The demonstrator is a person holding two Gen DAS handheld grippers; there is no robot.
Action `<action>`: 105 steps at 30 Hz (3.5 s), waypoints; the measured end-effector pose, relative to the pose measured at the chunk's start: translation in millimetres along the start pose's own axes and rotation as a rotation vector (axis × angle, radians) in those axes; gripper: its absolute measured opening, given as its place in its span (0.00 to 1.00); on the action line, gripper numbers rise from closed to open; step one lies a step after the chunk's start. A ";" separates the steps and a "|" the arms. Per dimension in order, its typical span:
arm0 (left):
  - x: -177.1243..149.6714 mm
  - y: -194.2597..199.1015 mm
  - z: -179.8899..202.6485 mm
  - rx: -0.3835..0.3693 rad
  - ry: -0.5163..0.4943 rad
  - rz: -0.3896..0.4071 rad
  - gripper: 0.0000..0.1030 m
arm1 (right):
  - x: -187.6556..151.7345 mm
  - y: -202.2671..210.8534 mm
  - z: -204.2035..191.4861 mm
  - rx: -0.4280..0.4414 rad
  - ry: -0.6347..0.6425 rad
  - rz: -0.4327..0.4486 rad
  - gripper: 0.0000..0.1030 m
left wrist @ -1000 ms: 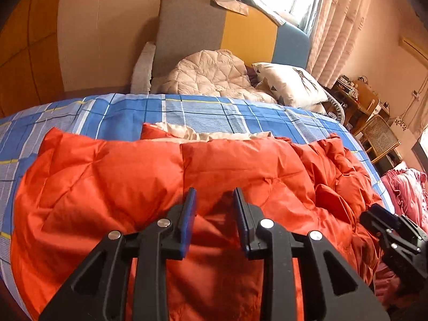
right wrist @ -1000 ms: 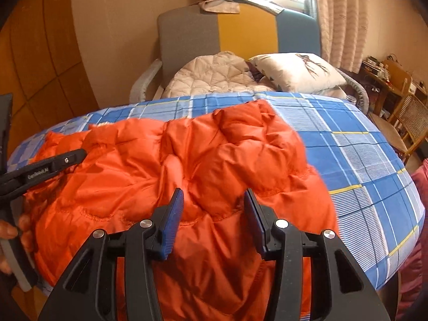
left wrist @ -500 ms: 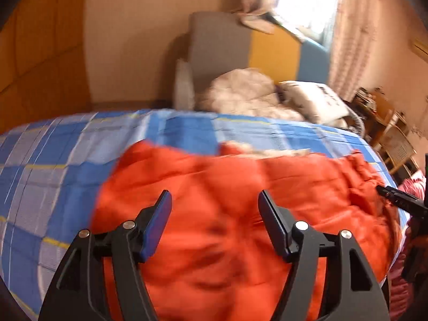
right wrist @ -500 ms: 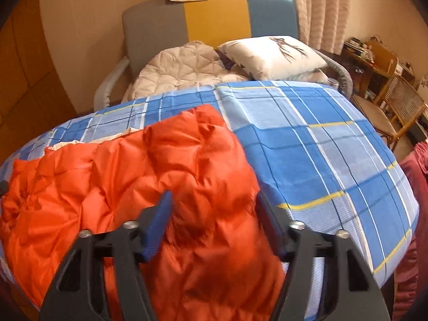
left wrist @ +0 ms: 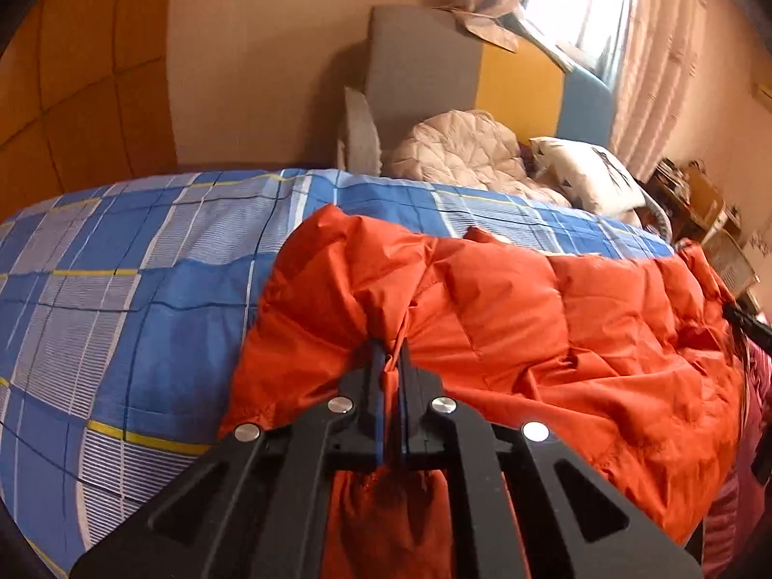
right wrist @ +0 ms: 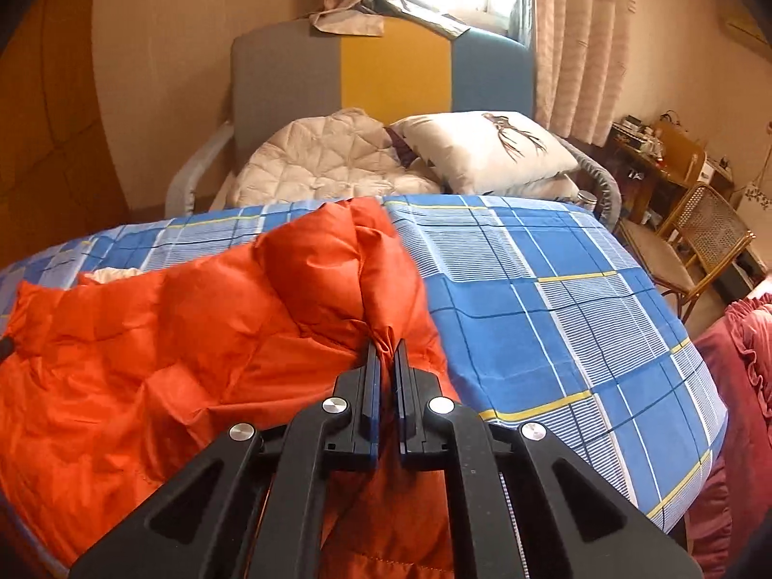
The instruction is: Fold large clothes
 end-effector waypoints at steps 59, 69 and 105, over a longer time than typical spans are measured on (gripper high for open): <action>-89.9 -14.0 117.4 -0.158 0.003 -0.071 0.37 | -124.8 -25.4 17.6 0.676 -0.682 -0.089 0.84; -97.3 -19.0 116.2 -0.180 -0.019 -0.072 0.37 | -116.2 -24.2 7.8 0.592 -0.605 -0.113 0.68; -92.1 -33.3 116.0 -0.190 -0.060 -0.120 0.37 | -113.9 7.9 -8.0 0.456 -0.501 0.001 0.32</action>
Point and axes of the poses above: each gripper's, at about its wrist camera, not at the fingertips, and y roughly against the way its jaws point, z to its right, x to its top, the point moved 8 cm from there along -y, roughly the way its jaws point, and after that the axes turned 13 degrees about y, right-handed, at the moved point
